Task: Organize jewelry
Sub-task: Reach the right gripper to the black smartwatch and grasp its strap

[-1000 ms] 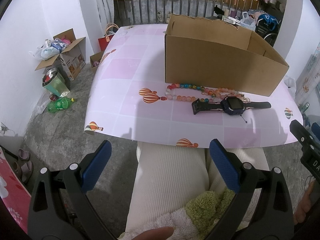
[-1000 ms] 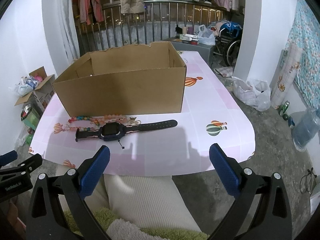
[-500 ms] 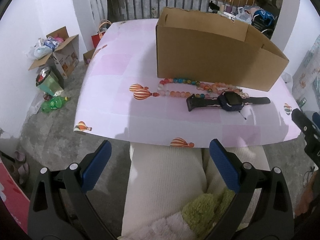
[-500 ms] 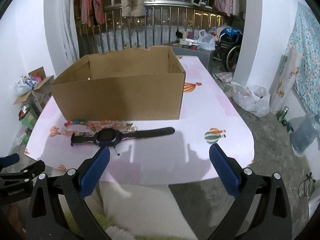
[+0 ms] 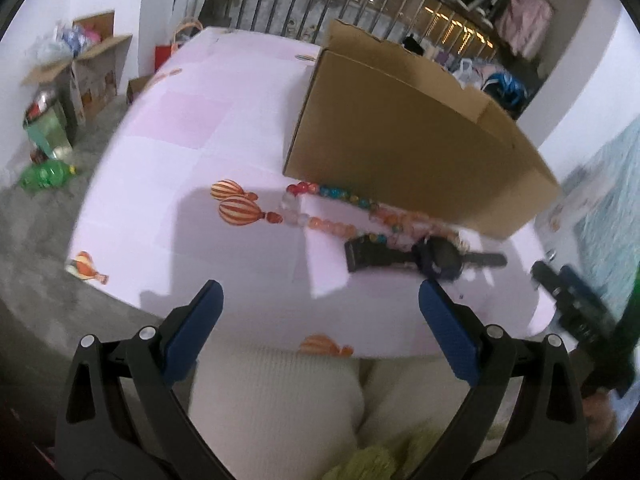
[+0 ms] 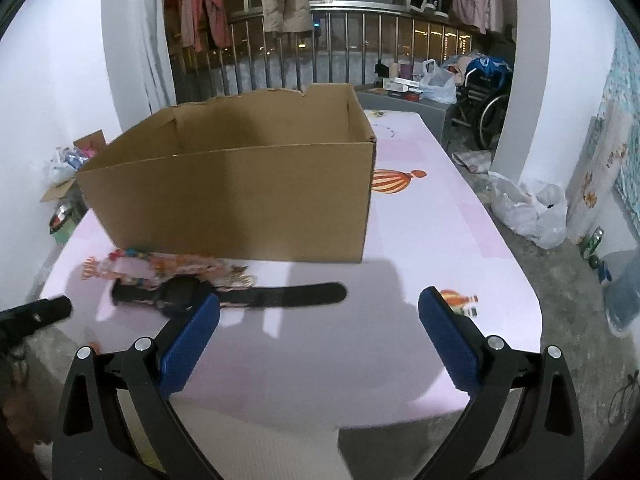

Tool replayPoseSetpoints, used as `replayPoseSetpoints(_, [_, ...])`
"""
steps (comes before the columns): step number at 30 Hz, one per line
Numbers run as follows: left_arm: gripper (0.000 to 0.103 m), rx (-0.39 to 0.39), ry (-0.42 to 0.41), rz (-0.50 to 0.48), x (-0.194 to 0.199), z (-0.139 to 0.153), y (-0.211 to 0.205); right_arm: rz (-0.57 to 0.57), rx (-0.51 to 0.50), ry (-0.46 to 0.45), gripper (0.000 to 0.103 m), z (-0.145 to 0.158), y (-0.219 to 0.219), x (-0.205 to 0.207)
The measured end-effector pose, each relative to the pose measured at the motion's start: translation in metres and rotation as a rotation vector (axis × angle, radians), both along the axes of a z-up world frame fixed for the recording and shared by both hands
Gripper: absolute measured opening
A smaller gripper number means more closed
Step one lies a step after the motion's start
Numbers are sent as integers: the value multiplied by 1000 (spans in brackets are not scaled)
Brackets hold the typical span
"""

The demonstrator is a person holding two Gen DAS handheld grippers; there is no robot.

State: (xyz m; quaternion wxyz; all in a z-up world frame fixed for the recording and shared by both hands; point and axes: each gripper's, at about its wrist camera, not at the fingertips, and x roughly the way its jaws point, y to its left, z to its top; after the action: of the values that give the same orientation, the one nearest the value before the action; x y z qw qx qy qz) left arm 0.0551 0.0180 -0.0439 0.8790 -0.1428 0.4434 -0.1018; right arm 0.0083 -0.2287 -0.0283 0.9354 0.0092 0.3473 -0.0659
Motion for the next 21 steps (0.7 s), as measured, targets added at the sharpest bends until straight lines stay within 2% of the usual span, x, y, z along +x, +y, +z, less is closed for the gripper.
replayPoseSetpoints(2, [95,-11,8,-3,9,-5,-1,7,26,14,97,-5,-5,6])
replayPoseSetpoints(5, [95,49,-41,-46,16,-4,-13,24,72,57,96,-12,-13,17])
replayPoseSetpoints(7, [95,69,-64,-76,20,-3,-20,37,84,67,91,-14,-15,21])
replayPoseSetpoints(13, [94,29,-45,-116,32,-7,-34,83,147,92,83,-20,-17,29])
replayPoseSetpoints(16, [94,44,-52,-135,35,-9,-40,91,171,100,81,-22,-19,33])
replayPoseSetpoints(17, [91,49,-58,-142,34,-8,-40,90,173,103,79,-22,-21,34])
replayPoseSetpoints(18, [83,59,-62,-153,34,-8,-43,91,178,105,79,-23,-21,36])
replayPoseSetpoints(21, [67,55,-24,-182,39,-14,-48,93,215,131,76,-30,-23,43])
